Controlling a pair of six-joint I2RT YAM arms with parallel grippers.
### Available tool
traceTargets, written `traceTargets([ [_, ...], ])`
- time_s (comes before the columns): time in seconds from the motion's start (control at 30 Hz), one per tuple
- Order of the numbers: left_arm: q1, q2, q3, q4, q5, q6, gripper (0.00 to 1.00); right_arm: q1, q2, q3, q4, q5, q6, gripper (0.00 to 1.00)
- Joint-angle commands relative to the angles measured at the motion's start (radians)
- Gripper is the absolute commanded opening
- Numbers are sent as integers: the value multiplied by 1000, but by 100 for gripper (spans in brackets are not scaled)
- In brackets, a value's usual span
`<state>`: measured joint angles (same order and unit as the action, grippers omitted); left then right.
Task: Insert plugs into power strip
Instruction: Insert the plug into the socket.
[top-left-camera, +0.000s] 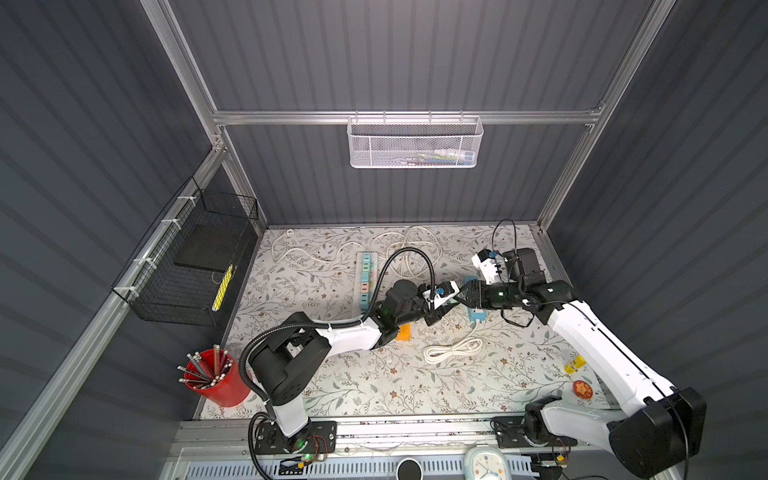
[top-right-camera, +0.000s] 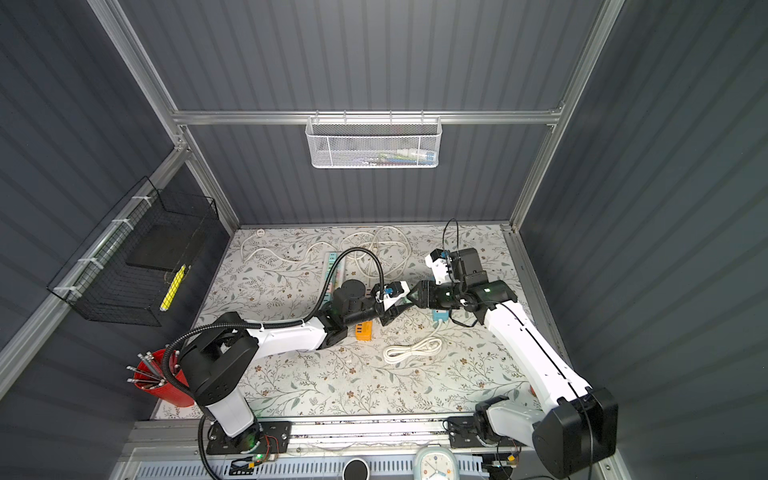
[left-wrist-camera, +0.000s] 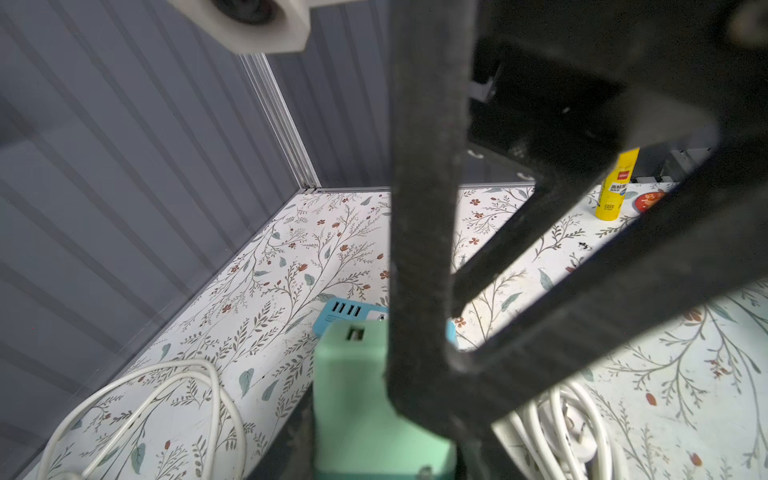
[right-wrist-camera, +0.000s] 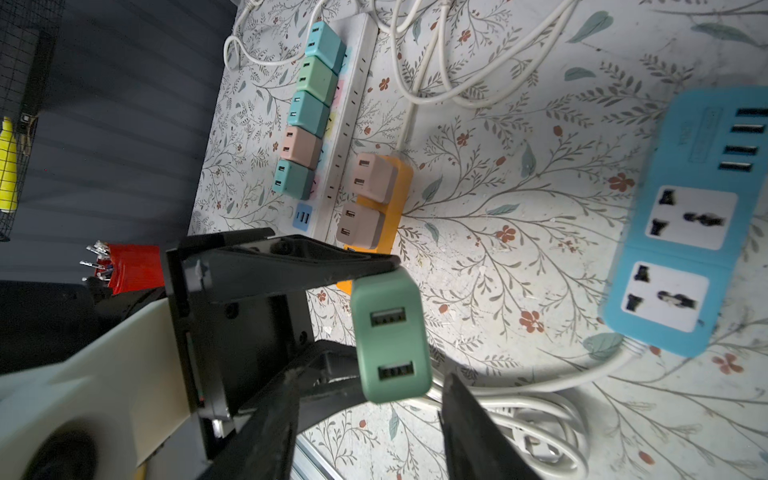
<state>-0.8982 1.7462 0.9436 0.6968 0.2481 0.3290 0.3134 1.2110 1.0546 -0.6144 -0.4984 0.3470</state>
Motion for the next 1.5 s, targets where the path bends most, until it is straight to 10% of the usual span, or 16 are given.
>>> traceTargets([
  [0.0, -5, 12, 31, 20, 33, -19, 24, 4, 23, -13, 8, -7, -26, 56],
  [0.77, -16, -9, 14, -8, 64, -53, 26, 4, 45, -41, 70, -35, -31, 30],
  [1.17, -16, -60, -35, 26, -78, -140, 77, 4, 43, -28, 77, 58, -33, 18],
  [1.47, -13, -265, -132, -77, -237, -259, 83, -9, 118, 79, 52, 250, -61, 17],
])
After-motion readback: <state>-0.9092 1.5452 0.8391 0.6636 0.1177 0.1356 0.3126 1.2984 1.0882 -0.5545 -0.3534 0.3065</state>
